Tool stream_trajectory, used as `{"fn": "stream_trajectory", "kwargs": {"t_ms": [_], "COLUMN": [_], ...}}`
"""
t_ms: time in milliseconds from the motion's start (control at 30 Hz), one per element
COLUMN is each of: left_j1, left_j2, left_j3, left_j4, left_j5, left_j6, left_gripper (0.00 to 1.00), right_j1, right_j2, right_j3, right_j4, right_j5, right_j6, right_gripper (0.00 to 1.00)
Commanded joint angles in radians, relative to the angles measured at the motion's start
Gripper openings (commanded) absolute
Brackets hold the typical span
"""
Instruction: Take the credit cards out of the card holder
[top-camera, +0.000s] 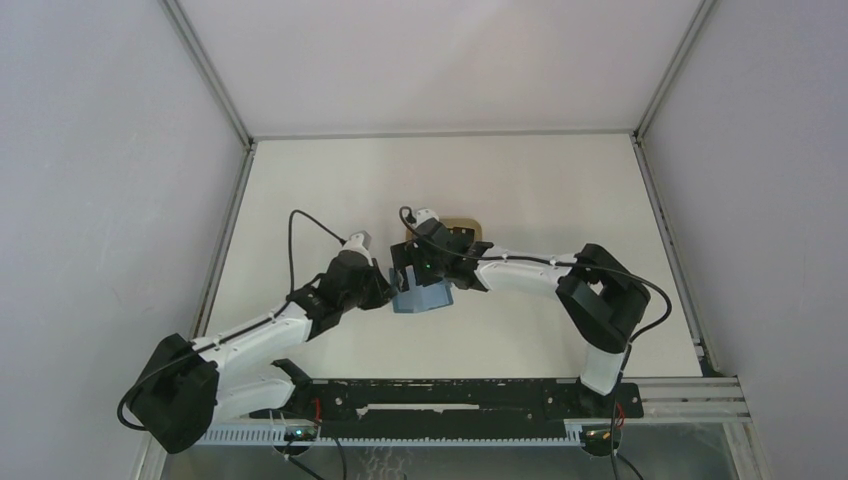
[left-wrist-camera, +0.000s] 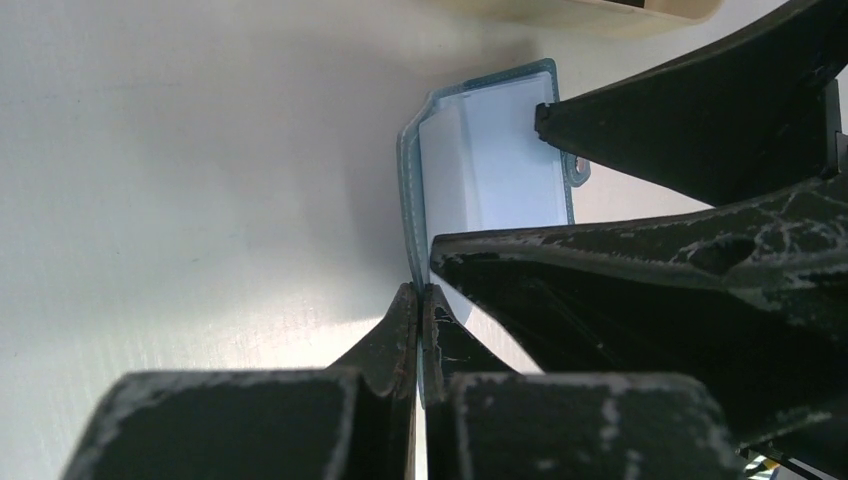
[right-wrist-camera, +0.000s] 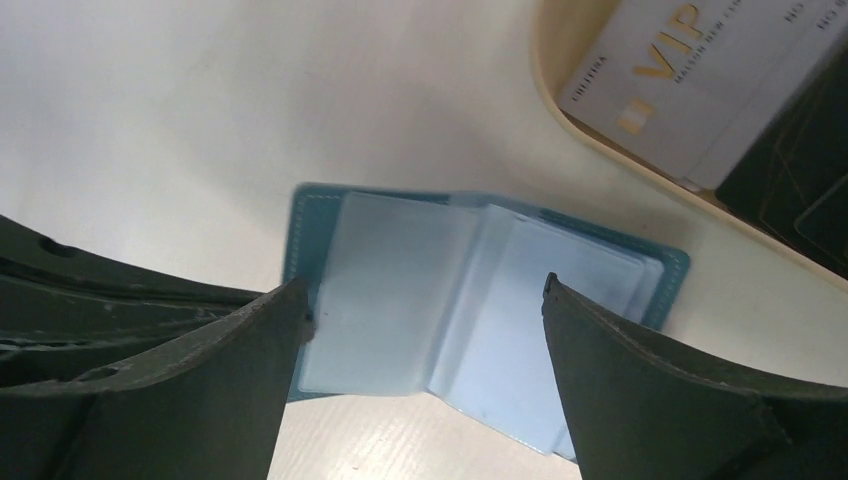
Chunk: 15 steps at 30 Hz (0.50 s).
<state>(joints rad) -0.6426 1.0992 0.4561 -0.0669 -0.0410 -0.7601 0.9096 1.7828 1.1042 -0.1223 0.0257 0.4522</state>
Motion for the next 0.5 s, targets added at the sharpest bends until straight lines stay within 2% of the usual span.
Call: {"fn": "stream_trajectory", "kwargs": {"t_ms": [0,467], "left_j1": [0.006,0.009], "left_j2": [0.003,-0.025], "left_j3": [-0.003,-0.019], "left_j4": [0.062,0.082], "left_j5": [0.033,0.018], "left_j6": [-0.01,-0.013], "left_gripper": [0.0,0.0], "right_j1": [0.023,0.047], "right_j2": [0.015,0.061], "right_j3": [0.063,0.082], "right_j4": [0.036,-0.041], "right_j5": [0.017,0.08], "right_j6": [-0.019,-0.04], "right_gripper": [0.96,0.96]}}
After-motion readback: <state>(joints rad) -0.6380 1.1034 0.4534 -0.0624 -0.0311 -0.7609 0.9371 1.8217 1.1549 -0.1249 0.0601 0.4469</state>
